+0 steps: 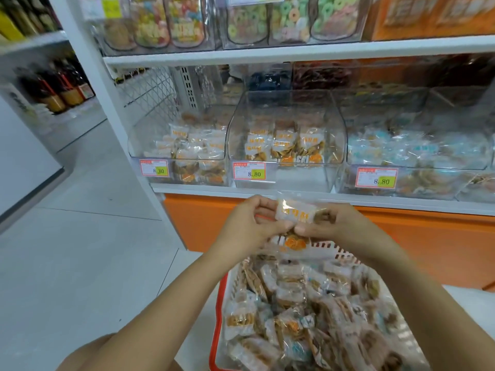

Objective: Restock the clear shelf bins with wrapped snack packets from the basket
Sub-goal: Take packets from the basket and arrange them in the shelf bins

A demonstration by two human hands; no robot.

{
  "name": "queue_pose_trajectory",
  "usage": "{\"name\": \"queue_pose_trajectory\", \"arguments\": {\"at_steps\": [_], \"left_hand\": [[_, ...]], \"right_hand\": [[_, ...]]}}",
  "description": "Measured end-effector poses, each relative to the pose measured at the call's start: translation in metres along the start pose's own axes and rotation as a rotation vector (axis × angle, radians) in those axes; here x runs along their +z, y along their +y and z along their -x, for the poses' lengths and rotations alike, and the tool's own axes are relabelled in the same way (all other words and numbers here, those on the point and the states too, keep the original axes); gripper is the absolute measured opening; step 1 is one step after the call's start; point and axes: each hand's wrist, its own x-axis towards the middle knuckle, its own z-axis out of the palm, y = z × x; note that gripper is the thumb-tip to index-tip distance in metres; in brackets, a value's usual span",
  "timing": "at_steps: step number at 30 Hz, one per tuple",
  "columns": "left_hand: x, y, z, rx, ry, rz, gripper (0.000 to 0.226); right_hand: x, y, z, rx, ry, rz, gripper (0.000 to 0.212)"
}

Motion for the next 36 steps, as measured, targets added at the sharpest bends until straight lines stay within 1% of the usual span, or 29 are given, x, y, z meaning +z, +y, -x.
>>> {"name": "queue_pose_trajectory", "arguments": {"at_steps": [2,4,5,7,8,11,14,16,20,22,24,26,28,30,32,33,34,35,36], "left_hand": [[-0.009,0.01,-0.009,0.058,0.084,0.036,0.028],[-0.021,0.014,-0.019,0.081,0.176,0.027,0.028],[-0.028,0.013,-0.025,0.085,0.221,-0.03,0.033],[-0.041,0.009,-0.038,0.088,0.281,-0.21,0.043],[-0.044,0.007,-0.043,0.082,0.293,-0.288,0.047],[-0.046,0.003,-0.06,0.079,0.293,-0.421,0.055],[-0.042,0.003,-0.073,0.117,0.264,-0.481,0.059],[-0.04,0.0,-0.079,0.133,0.26,-0.513,0.059],[-0.038,-0.01,-0.085,0.157,0.265,-0.629,0.058],[-0.041,-0.014,-0.088,0.188,0.268,-0.641,0.058],[-0.044,-0.017,-0.087,0.214,0.254,-0.639,0.059],[-0.047,-0.019,-0.086,0.231,0.239,-0.626,0.059],[-0.05,-0.019,-0.081,0.23,0.226,-0.604,0.058],[-0.052,-0.02,-0.075,0.219,0.247,-0.582,0.052],[-0.052,-0.022,-0.067,0.2,0.281,-0.562,0.042],[-0.052,-0.023,-0.061,0.181,0.276,-0.544,0.034],[-0.051,-0.025,-0.055,0.153,0.242,-0.534,0.024],[-0.049,-0.027,-0.048,0.123,0.183,-0.561,0.014],[-0.045,-0.031,-0.043,0.096,0.106,-0.624,0.01]], "right_hand": [[-0.011,-0.02,-0.02,-0.032,0.081,0.055,0.023],[-0.021,-0.036,-0.047,-0.088,0.213,0.016,0.028],[-0.027,-0.044,-0.063,-0.113,0.275,-0.033,0.027],[-0.039,-0.054,-0.102,-0.143,0.357,-0.086,0.014],[-0.042,-0.058,-0.121,-0.136,0.377,-0.073,0.015],[-0.039,-0.06,-0.17,0.014,0.349,0.053,0.025],[-0.019,-0.059,-0.204,0.179,0.24,0.182,0.024],[-0.009,-0.056,-0.221,0.248,0.177,0.284,0.025],[-0.001,-0.047,-0.247,0.293,0.202,0.412,0.029],[0.001,-0.047,-0.25,0.318,0.185,0.614,0.032],[0.003,-0.048,-0.249,0.293,0.181,0.855,0.046],[0.003,-0.05,-0.245,0.274,0.177,0.937,0.06],[0.003,-0.054,-0.233,0.257,0.195,0.984,0.057],[0.004,-0.056,-0.215,0.149,0.353,0.905,0.04],[0.008,-0.052,-0.189,-0.119,0.563,0.784,0.032],[0.014,-0.048,-0.172,-0.252,0.619,0.726,0.03],[0.021,-0.041,-0.156,-0.341,0.632,0.675,0.032],[0.029,-0.032,-0.139,-0.384,0.604,0.645,0.037],[0.038,-0.021,-0.125,-0.389,0.549,0.636,0.041]]}}
